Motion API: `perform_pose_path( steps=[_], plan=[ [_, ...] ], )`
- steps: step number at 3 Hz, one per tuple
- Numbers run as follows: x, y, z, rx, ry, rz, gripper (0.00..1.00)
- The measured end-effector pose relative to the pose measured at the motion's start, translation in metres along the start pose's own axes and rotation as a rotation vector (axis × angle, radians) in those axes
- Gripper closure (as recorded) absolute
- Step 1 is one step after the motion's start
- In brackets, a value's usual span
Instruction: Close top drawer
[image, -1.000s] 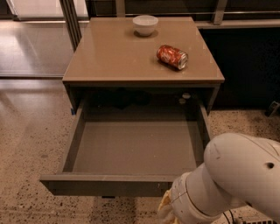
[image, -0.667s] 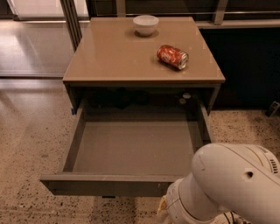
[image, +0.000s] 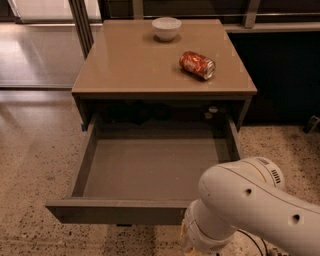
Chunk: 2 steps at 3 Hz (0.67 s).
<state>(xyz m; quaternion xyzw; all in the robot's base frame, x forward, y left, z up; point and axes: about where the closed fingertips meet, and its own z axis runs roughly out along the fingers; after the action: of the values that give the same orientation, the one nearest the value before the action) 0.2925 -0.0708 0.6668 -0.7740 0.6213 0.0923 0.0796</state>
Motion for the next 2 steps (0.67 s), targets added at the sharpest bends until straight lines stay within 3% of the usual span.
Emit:
perform_pose_path(
  steps=[2],
  plan=[
    [0.0048, 0.0013, 0.0013, -0.016, 0.012, 0.002, 1.0]
  ],
)
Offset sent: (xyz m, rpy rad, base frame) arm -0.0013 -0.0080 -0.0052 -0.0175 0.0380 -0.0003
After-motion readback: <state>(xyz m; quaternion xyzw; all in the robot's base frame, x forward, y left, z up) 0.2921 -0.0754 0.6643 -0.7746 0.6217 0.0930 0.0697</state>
